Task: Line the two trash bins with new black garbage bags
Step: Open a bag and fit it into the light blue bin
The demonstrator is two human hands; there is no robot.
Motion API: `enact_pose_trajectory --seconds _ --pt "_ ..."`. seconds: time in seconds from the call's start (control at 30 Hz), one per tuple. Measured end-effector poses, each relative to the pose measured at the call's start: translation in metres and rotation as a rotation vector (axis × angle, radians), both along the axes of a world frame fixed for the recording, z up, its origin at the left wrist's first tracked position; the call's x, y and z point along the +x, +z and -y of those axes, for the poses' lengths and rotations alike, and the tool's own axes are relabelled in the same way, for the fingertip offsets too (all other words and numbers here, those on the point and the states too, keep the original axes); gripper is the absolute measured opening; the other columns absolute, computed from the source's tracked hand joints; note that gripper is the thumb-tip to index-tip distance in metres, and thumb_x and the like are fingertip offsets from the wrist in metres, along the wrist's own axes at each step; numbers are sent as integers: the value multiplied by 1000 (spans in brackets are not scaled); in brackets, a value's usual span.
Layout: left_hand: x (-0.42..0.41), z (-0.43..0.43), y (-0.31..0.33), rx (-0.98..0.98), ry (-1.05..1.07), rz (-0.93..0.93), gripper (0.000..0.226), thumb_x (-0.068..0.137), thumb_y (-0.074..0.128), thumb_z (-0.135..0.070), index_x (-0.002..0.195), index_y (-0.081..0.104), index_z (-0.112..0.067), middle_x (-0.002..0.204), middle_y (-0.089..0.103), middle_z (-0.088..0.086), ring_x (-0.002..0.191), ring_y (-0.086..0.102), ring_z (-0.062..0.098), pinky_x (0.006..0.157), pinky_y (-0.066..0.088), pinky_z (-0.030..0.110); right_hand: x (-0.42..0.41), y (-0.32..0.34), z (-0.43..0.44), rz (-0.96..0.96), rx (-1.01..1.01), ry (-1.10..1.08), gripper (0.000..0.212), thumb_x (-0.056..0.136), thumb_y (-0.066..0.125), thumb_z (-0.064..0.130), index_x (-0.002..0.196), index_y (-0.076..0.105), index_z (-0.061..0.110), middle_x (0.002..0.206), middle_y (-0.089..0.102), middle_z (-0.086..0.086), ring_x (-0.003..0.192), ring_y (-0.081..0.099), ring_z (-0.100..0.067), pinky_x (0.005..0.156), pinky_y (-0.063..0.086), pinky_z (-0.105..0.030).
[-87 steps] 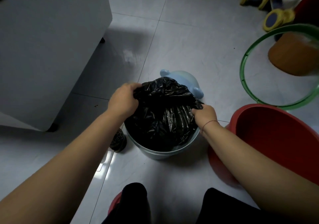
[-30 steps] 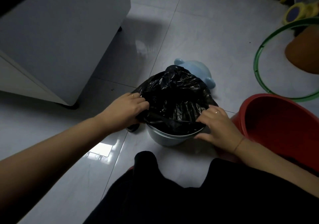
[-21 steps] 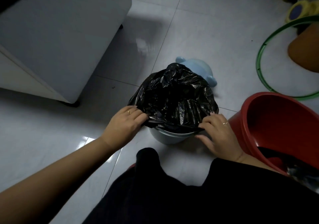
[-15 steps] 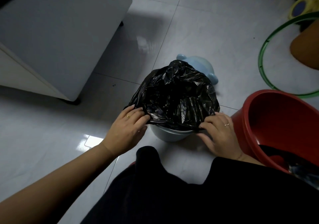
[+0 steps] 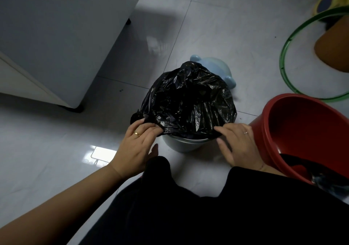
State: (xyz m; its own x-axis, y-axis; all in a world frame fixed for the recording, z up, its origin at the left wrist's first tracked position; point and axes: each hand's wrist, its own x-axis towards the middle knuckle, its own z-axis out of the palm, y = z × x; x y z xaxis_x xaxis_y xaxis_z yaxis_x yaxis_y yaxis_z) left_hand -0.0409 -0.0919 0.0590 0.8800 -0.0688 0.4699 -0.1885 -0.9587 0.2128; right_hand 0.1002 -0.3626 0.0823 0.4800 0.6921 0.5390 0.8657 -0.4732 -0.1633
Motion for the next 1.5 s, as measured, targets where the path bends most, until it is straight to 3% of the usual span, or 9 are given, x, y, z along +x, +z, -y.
enact_pose_trajectory --seconds 0.2,0.3,0.37,0.5,0.7,1.1,1.3,1.37,1.5 --pt "12 22 -2 -11 4 192 21 89 61 -15 110 56 -13 85 67 2 90 55 18 103 33 25 3 6 -2 89 21 33 13 83 64 11 84 75 5 79 67 -11 69 64 -27 80 39 -35" --pt "13 24 -2 -5 14 218 20 85 65 -6 101 56 -13 83 69 5 88 56 19 96 41 30 2 8 -1 107 18 45 8 76 69 2 80 76 4 80 69 -12 74 61 -25 79 39 -36" --pt "10 24 -3 8 2 194 23 82 64 -1 101 56 -12 85 69 6 90 57 21 96 43 33 0 10 0 119 28 47 9 74 68 0 78 75 3 82 69 -13 83 57 -21 79 38 -36" --pt "6 23 -10 12 -25 157 30 96 31 -8 103 59 -9 90 66 8 94 57 24 104 38 34 -5 6 7 146 24 56 9 73 68 -3 77 73 4 85 71 -12 79 68 -25 79 40 -38" --pt "3 14 -48 56 -10 160 34 89 58 -8 122 55 -17 111 55 0 113 49 20 110 33 39 -4 -1 7 175 1 40 11 70 70 -4 76 73 5 88 74 -7 82 71 -24 85 37 -37" --pt "-1 -5 -73 138 -16 -87 44 94 34 -9 137 37 -15 131 46 10 132 37 29 114 27 35 0 -19 5 197 -21 -35 18 81 59 5 94 57 18 82 70 2 81 68 -21 90 32 -34" --pt "15 -13 -31 -127 31 -164 47 73 35 1 118 45 -4 132 43 17 115 48 34 93 46 39 -5 -36 3 82 -237 -101 18 85 53 16 89 70 13 84 68 0 92 69 -21 101 32 -38" --pt "18 -15 -17 -212 152 -165 45 71 36 0 113 50 -2 132 48 18 109 52 33 80 51 35 -7 -35 1 -25 -215 -141 27 84 50 17 97 72 7 95 72 -8 96 69 -25 101 33 -38" --pt "23 -19 3 -383 305 -42 36 66 43 8 96 61 1 117 60 18 104 55 25 84 39 17 -1 -19 -7 -277 -21 -305 39 86 43 16 114 65 0 119 66 -16 112 62 -31 101 29 -33"
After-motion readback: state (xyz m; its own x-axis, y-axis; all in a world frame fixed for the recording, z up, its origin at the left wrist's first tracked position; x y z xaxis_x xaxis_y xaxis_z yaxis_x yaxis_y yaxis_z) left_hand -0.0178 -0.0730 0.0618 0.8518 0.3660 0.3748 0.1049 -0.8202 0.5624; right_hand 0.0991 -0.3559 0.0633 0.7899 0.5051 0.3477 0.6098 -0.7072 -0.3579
